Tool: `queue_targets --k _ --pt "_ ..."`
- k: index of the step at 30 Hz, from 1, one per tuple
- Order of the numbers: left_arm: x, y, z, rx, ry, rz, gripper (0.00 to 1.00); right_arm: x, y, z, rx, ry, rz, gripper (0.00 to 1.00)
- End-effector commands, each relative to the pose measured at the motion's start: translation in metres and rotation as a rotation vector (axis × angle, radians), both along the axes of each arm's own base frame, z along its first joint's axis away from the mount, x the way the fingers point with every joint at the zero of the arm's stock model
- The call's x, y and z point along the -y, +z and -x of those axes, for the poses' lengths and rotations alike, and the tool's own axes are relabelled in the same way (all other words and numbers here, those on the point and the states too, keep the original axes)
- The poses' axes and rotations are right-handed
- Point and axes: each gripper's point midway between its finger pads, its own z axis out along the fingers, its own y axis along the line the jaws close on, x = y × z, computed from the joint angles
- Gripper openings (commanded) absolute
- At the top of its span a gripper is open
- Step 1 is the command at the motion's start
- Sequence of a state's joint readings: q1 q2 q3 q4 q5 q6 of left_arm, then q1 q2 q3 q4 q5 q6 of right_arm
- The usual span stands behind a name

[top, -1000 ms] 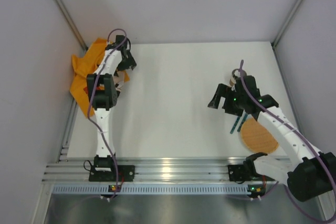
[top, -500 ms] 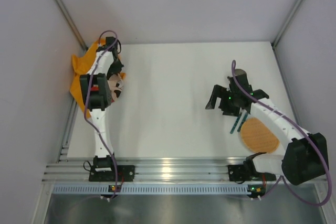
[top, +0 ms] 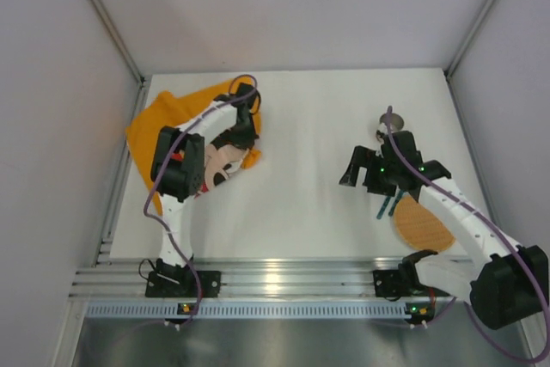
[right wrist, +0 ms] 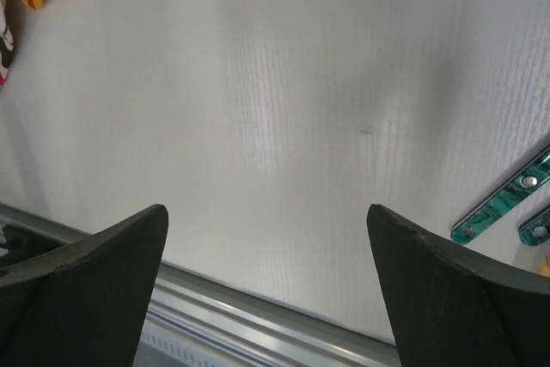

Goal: Set the dinner table for one person

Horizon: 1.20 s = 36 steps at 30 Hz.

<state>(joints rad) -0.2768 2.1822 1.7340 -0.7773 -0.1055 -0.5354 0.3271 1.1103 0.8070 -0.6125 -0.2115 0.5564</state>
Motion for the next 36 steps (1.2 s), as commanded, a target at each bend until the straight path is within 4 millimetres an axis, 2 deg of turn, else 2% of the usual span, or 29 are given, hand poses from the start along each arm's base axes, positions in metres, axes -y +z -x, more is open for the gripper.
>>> queue_targets --k 1,2,3,7,9,10,12,15,17,18,19,20,21,22,23,24,25,26,29,32,36 --pt "0.091 0.043 0.051 -0.001 -0.077 0.195 0.0 0.001 0.005 0.006 0.058 0.026 -0.004 1.0" --pt "0.104 0.047 0.06 -0.006 -0.094 0.207 0.02 0.003 0.003 0.01 0.051 0.028 0.001 1.0" --pt "0.126 0.052 0.075 -0.009 -0.136 0.209 0.35 0.004 0.004 0.014 0.058 0.034 -0.001 1.0" --pt "0.16 0.077 0.108 0.005 -0.16 0.228 0.98 0.009 0.009 0.026 0.074 0.053 0.008 1.0" --pt "0.171 0.089 0.121 0.008 -0.173 0.247 0.98 0.011 0.011 0.03 0.081 0.062 0.014 1.0" --pt "0.169 0.101 0.121 0.044 -0.15 0.245 0.98 0.011 0.011 0.032 0.081 0.067 0.016 1.0" --pt "0.165 0.111 0.127 0.06 -0.137 0.24 0.98 0.011 0.014 0.033 0.085 0.075 0.013 1.0" --pt "0.143 0.136 0.137 0.107 -0.097 0.211 0.98 0.007 0.015 0.03 0.075 0.081 0.004 1.0" --pt "0.118 0.126 0.146 0.109 -0.069 0.126 0.98 0.003 0.015 0.022 0.063 0.085 -0.005 1.0" --pt "0.106 0.131 0.152 0.124 -0.061 0.104 0.98 0.0 0.015 0.019 0.061 0.088 -0.011 1.0" --pt "0.096 0.126 0.158 0.119 -0.052 0.08 0.98 -0.003 0.013 0.016 0.054 0.09 -0.02 1.0" --pt "0.082 0.11 0.17 0.084 -0.045 0.04 0.98 -0.008 0.008 0.007 0.037 0.086 -0.031 1.0" --pt "0.071 0.107 0.172 0.09 -0.028 0.014 0.98 -0.014 0.008 0.003 0.026 0.095 -0.051 1.0" --pt "0.062 0.113 0.178 0.112 -0.014 0.019 0.98 -0.017 0.005 -0.001 0.013 0.1 -0.059 1.0" --pt "0.049 0.101 0.188 0.089 0.0 -0.008 0.98 -0.025 -0.001 -0.009 -0.015 0.107 -0.077 1.0" --pt "0.042 0.098 0.192 0.09 0.011 -0.013 0.98 -0.028 -0.005 -0.014 -0.028 0.109 -0.082 1.0" --pt "0.038 0.104 0.194 0.119 0.022 0.012 0.98 -0.03 -0.008 -0.019 -0.038 0.111 -0.085 0.99" --pt "0.027 0.099 0.2 0.12 0.041 0.019 0.98 -0.035 -0.015 -0.028 -0.06 0.109 -0.094 0.96" --pt "0.004 0.084 0.208 0.092 0.088 0.011 0.98 -0.048 -0.025 -0.048 -0.088 0.113 -0.116 0.94" --pt "-0.012 0.077 0.211 0.083 0.12 0.022 0.98 -0.057 -0.039 -0.066 -0.126 0.109 -0.116 0.92" --pt "-0.03 0.068 0.211 0.062 0.145 0.044 0.98 -0.075 -0.058 -0.078 -0.17 0.127 -0.101 0.84"
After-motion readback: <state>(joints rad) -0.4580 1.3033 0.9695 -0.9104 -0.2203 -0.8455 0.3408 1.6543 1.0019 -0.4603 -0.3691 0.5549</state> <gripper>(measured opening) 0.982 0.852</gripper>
